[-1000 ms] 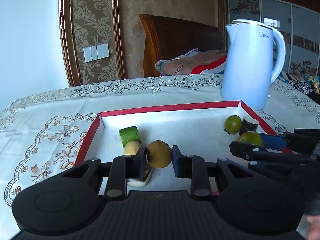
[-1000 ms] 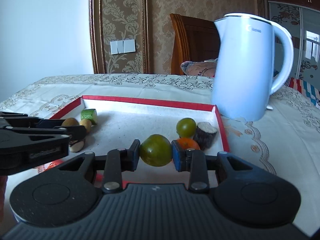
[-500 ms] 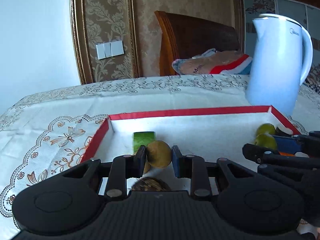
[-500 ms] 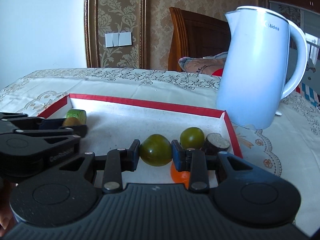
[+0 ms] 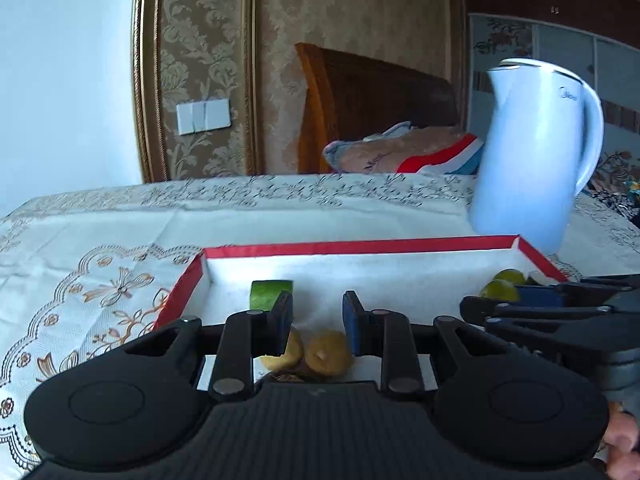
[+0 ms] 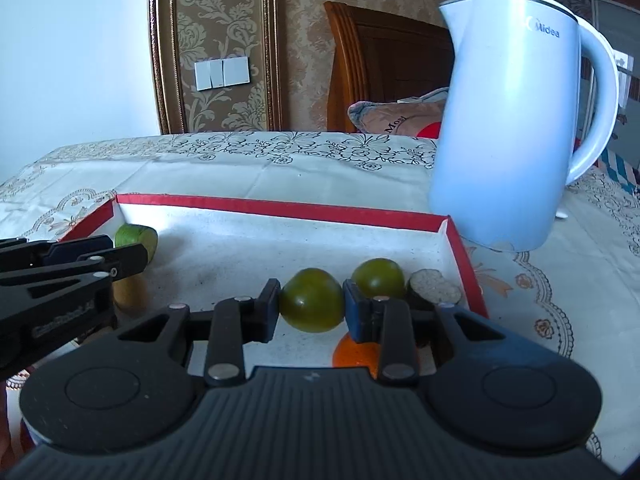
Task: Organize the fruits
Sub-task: 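Carry the kiwi-like fruit and green fruit over the red tray with both tools, then open the left tool to drop the kiwi-like fruit while the right releases the green fruit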
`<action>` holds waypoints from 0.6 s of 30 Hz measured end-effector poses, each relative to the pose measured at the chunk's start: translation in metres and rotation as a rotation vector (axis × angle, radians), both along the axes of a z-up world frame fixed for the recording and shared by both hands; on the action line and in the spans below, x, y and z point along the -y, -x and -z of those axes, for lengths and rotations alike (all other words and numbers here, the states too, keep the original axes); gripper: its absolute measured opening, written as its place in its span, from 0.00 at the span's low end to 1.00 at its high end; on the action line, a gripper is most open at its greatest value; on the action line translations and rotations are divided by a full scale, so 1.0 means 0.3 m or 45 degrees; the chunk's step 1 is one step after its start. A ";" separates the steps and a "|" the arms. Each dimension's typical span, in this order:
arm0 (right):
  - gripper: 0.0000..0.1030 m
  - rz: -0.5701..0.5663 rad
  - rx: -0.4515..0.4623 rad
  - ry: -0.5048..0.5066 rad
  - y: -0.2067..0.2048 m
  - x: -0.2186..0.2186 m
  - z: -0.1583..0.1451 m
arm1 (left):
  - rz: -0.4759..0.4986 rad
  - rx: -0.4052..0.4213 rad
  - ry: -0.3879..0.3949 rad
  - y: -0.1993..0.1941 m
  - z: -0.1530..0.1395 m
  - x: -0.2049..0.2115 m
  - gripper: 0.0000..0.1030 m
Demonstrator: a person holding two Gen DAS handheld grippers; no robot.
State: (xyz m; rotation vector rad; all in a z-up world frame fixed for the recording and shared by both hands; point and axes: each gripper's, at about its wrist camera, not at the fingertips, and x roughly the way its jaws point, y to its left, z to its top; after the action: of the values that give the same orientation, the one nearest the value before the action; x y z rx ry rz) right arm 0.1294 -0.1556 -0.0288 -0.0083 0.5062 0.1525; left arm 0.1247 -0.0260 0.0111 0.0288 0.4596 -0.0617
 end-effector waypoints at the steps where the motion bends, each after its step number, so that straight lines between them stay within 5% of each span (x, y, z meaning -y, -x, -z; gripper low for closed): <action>1: 0.30 0.008 0.004 0.008 -0.001 0.000 0.000 | -0.004 -0.011 -0.013 -0.004 0.003 0.006 0.26; 9: 0.30 0.036 0.024 0.061 -0.003 0.001 0.002 | -0.050 -0.099 -0.016 -0.053 0.040 -0.021 0.26; 14: 0.30 0.041 0.028 0.061 -0.003 0.002 0.002 | -0.042 -0.176 0.065 -0.075 0.060 -0.053 0.26; 18: 0.30 0.047 0.037 0.045 -0.002 0.010 0.003 | -0.038 -0.153 0.005 -0.062 0.064 -0.031 0.26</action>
State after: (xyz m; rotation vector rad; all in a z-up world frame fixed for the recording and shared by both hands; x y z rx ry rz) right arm 0.1299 -0.1585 -0.0297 -0.0355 0.4800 0.1074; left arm 0.1432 -0.0166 -0.0082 0.0147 0.5796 -0.0353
